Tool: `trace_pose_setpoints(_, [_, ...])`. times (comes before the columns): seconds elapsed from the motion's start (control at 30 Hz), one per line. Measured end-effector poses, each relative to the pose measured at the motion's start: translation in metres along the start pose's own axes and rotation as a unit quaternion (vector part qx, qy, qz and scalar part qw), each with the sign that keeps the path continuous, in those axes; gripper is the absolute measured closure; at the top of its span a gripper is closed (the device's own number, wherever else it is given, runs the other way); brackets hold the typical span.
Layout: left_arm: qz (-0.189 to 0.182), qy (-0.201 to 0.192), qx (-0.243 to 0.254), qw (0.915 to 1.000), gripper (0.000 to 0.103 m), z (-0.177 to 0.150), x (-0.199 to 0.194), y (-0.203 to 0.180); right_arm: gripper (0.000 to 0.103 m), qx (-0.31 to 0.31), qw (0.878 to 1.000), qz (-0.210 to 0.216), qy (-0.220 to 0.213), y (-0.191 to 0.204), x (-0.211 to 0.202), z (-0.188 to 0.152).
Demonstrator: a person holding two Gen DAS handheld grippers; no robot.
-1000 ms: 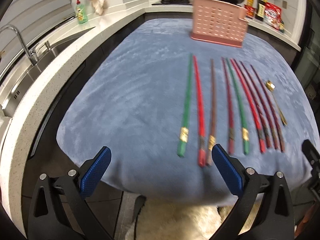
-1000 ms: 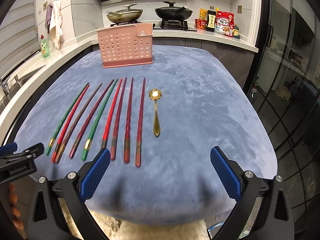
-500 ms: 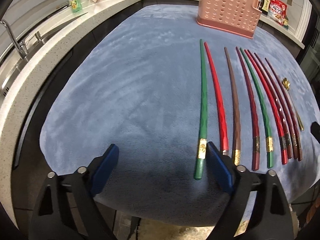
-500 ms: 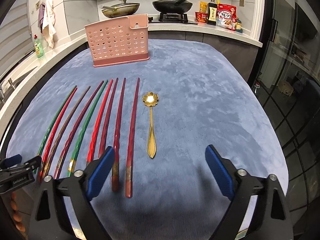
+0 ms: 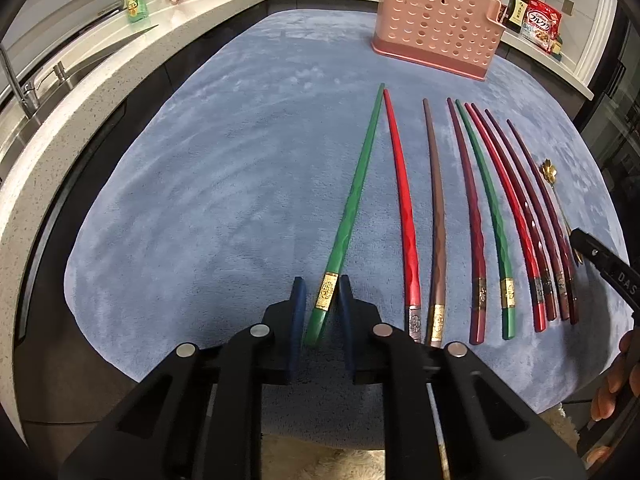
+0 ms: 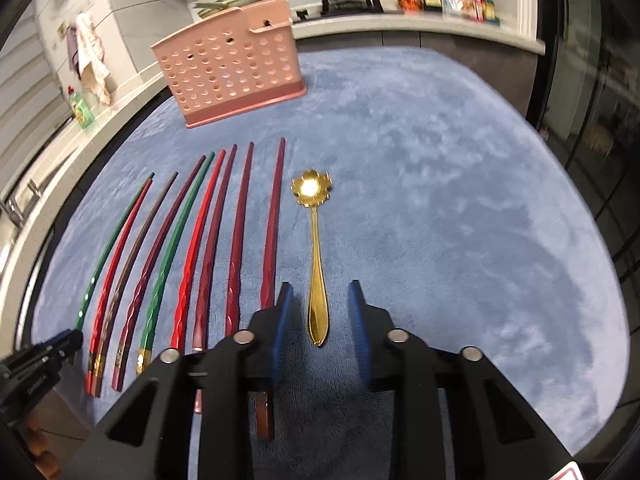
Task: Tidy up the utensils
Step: 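Grasp the green chopstick with the left tool while the right tool grasps a red chopstick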
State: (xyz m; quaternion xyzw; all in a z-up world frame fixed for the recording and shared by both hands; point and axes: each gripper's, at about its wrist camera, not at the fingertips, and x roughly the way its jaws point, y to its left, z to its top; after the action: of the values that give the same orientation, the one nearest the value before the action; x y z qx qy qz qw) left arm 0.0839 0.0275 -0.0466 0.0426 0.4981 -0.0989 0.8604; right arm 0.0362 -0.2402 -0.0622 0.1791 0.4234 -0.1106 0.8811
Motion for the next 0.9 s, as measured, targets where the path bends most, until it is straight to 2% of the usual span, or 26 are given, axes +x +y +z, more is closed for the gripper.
trace_pose_setpoints(0.1, [-0.003,0.001,-0.004,1.0000,0.087,0.000,0.000,0.001,0.086,0.022,1.000,0.015,0.001,-0.008,0.002,-0.002])
trace_pose_setpoints(0.33, [0.000,-0.003,-0.005,1.0000,0.087,-0.001,0.000,0.000,0.092,0.021,1.000,0.018,-0.005,-0.009,0.000,-0.007])
trace_pose_setpoints(0.47, [-0.006,0.000,-0.010,0.9999,0.087,0.000,-0.001,0.003,0.101,0.024,0.999,0.022,-0.006,-0.010,-0.005,-0.010])
trace_pose_setpoints(0.6, [-0.015,-0.001,-0.012,0.9998,0.088,0.001,-0.005,0.005,0.101,0.023,0.999,0.023,-0.011,-0.013,-0.015,-0.011])
trace_pose_setpoints(0.8, [-0.025,-0.013,-0.011,0.9995,0.097,0.007,-0.017,0.006,0.101,0.011,0.999,0.014,-0.036,-0.013,-0.037,0.000])
trace_pose_setpoints(0.9, [-0.038,-0.020,-0.019,0.9989,0.096,0.012,-0.024,0.009,0.101,0.010,0.999,0.015,-0.047,-0.013,-0.047,0.007])
